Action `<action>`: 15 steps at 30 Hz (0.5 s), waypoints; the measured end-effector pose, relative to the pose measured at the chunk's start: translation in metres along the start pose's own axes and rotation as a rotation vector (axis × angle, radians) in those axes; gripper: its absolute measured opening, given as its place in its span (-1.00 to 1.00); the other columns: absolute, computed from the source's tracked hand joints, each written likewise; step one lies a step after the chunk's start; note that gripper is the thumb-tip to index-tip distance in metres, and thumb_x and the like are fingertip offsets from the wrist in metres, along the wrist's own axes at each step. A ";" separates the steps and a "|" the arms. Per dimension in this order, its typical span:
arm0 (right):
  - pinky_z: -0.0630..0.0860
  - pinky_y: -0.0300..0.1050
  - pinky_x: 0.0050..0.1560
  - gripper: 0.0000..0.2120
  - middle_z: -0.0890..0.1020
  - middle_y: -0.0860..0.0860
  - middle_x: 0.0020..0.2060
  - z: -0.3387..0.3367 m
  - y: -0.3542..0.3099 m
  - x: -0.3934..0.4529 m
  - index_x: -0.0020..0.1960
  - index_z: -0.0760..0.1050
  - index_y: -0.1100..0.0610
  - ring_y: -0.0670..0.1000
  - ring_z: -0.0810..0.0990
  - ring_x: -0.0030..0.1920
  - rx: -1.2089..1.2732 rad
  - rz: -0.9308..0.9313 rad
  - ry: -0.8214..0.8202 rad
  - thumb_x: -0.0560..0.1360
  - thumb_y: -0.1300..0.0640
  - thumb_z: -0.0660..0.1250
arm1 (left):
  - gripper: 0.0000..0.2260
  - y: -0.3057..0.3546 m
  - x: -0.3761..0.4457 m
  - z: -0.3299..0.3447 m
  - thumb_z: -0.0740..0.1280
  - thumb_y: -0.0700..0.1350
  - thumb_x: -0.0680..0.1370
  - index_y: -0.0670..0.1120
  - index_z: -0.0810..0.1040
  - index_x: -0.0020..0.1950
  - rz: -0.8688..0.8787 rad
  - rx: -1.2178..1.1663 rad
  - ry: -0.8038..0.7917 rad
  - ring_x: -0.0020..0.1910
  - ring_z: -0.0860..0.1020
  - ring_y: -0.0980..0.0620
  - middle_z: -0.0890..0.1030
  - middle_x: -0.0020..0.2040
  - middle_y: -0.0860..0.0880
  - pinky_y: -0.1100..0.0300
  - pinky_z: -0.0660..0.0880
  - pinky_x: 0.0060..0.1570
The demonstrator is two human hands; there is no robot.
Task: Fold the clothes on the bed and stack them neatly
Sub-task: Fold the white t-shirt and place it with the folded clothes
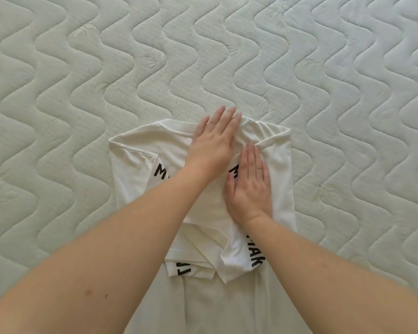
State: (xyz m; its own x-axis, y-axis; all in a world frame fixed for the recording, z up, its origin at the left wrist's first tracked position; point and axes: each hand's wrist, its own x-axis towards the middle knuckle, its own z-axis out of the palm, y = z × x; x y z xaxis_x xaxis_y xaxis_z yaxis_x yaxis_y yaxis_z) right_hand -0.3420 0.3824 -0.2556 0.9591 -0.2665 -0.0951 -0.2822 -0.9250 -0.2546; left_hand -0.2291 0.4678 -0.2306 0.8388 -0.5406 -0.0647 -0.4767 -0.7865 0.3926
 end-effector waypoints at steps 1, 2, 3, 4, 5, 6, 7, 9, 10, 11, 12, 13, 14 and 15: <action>-0.07 -0.06 0.56 -0.39 0.10 0.14 0.58 -0.001 0.000 0.000 0.58 0.03 0.24 0.04 0.04 0.58 0.035 0.006 0.019 0.60 -0.01 -0.04 | -0.53 0.001 0.008 0.004 0.00 -0.01 0.66 0.01 0.15 0.60 0.055 0.036 -0.031 0.59 0.04 0.06 0.15 0.60 0.06 0.06 -0.10 0.53; -0.05 -0.06 0.56 -0.40 0.12 0.14 0.57 -0.003 -0.001 0.000 0.58 0.05 0.25 0.05 0.07 0.57 0.067 0.006 0.039 0.60 0.02 -0.03 | -0.51 -0.001 0.014 0.008 -0.06 0.03 0.66 0.02 0.10 0.61 0.102 0.082 -0.064 0.59 0.01 0.08 0.10 0.61 0.08 0.06 -0.12 0.54; -0.03 -0.05 0.56 -0.40 0.14 0.14 0.56 -0.004 -0.001 0.000 0.57 0.07 0.25 0.05 0.09 0.57 0.093 0.004 0.053 0.59 0.03 -0.02 | -0.49 -0.005 0.018 0.013 -0.11 0.08 0.65 0.04 0.05 0.62 0.139 0.130 -0.091 0.59 -0.02 0.10 0.05 0.62 0.10 0.06 -0.15 0.55; -0.01 -0.05 0.56 -0.41 0.15 0.13 0.56 -0.005 0.000 -0.001 0.57 0.08 0.25 0.05 0.10 0.56 0.116 -0.001 0.065 0.59 0.05 0.00 | -0.48 -0.009 0.020 0.018 -0.14 0.11 0.65 0.05 0.00 0.62 0.158 0.168 -0.106 0.59 -0.05 0.12 0.01 0.62 0.11 0.05 -0.17 0.55; 0.00 -0.04 0.56 -0.41 0.17 0.12 0.56 -0.007 0.000 -0.001 0.57 0.10 0.25 0.05 0.11 0.56 0.142 -0.007 0.073 0.58 0.07 0.03 | -0.47 -0.013 0.021 0.023 -0.15 0.12 0.65 0.05 -0.03 0.62 0.159 0.189 -0.102 0.59 -0.07 0.13 -0.01 0.62 0.12 0.03 -0.18 0.55; 0.00 -0.05 0.56 -0.42 0.18 0.11 0.55 -0.008 0.000 0.000 0.56 0.12 0.24 0.04 0.12 0.56 0.174 -0.008 0.085 0.58 0.10 0.08 | -0.47 -0.015 0.022 0.026 -0.15 0.13 0.65 0.05 -0.04 0.62 0.155 0.195 -0.087 0.59 -0.07 0.13 -0.02 0.62 0.12 0.01 -0.17 0.55; 0.03 -0.06 0.55 -0.44 0.22 0.11 0.54 -0.010 0.000 0.000 0.55 0.16 0.24 0.04 0.15 0.55 0.239 0.008 0.095 0.58 0.14 0.13 | -0.47 -0.017 0.023 0.029 -0.14 0.14 0.65 0.05 -0.04 0.62 0.153 0.192 -0.074 0.59 -0.07 0.13 -0.01 0.62 0.11 -0.01 -0.16 0.55; 0.19 -0.07 0.47 -0.51 0.39 0.11 0.43 -0.023 0.004 0.005 0.48 0.31 0.21 0.04 0.31 0.45 0.423 0.081 0.163 0.56 0.22 0.22 | -0.46 -0.017 0.023 0.031 -0.12 0.14 0.65 0.04 -0.03 0.62 0.162 0.186 -0.062 0.59 -0.05 0.12 0.01 0.62 0.10 -0.02 -0.15 0.54; 0.28 -0.06 0.36 -0.56 0.46 0.11 0.33 -0.031 0.010 0.012 0.42 0.40 0.17 0.03 0.38 0.35 0.451 0.118 0.227 0.54 0.20 0.23 | -0.46 -0.018 0.024 0.031 -0.11 0.14 0.65 0.04 -0.03 0.62 0.163 0.188 -0.058 0.59 -0.05 0.12 0.01 0.62 0.09 -0.02 -0.14 0.54; 0.30 -0.06 0.23 -0.61 0.49 0.09 0.24 -0.041 0.019 0.021 0.36 0.46 0.11 0.03 0.41 0.24 0.413 0.151 0.278 0.54 0.15 0.23 | -0.46 -0.018 0.024 0.030 -0.11 0.14 0.65 0.04 -0.04 0.62 0.161 0.190 -0.058 0.59 -0.05 0.12 0.01 0.62 0.09 -0.02 -0.14 0.54; 0.27 -0.06 0.15 -0.63 0.48 0.07 0.19 -0.051 0.028 0.031 0.33 0.49 0.06 0.03 0.40 0.18 0.356 0.177 0.286 0.54 0.08 0.23 | -0.46 -0.019 0.024 0.030 -0.11 0.15 0.65 0.06 -0.05 0.62 0.157 0.190 -0.062 0.59 -0.06 0.11 0.00 0.62 0.08 -0.03 -0.13 0.54; 0.24 -0.04 0.14 -0.65 0.45 0.05 0.21 -0.058 0.040 0.044 0.31 0.50 -0.01 0.04 0.38 0.19 0.303 0.197 0.234 0.55 0.00 0.25 | -0.46 -0.019 0.025 0.029 -0.11 0.15 0.64 0.08 -0.06 0.62 0.159 0.190 -0.064 0.59 -0.06 0.10 -0.01 0.63 0.08 -0.04 -0.12 0.54; 0.20 -0.02 0.20 -0.67 0.41 0.03 0.27 -0.063 0.052 0.057 0.29 0.51 -0.07 0.06 0.34 0.26 0.256 0.202 0.135 0.55 -0.08 0.27 | -0.47 -0.019 0.024 0.028 -0.11 0.15 0.64 0.11 -0.06 0.62 0.166 0.191 -0.069 0.59 -0.05 0.08 -0.02 0.63 0.07 -0.06 -0.10 0.54; 0.14 0.00 0.26 -0.69 0.35 -0.01 0.34 -0.067 0.065 0.068 0.25 0.52 -0.13 0.07 0.27 0.35 0.214 0.188 0.017 0.54 -0.14 0.28 | -0.48 -0.019 0.024 0.027 -0.10 0.15 0.64 0.14 -0.06 0.61 0.176 0.191 -0.077 0.60 -0.04 0.06 -0.02 0.63 0.07 -0.07 -0.09 0.54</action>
State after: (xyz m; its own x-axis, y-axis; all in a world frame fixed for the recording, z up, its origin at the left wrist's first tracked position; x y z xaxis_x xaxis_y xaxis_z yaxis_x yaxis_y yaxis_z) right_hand -0.2940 0.2863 -0.2143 0.8894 -0.4339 -0.1437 -0.4509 -0.7814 -0.4315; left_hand -0.2070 0.4614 -0.2643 0.7194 -0.6895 -0.0835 -0.6606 -0.7164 0.2244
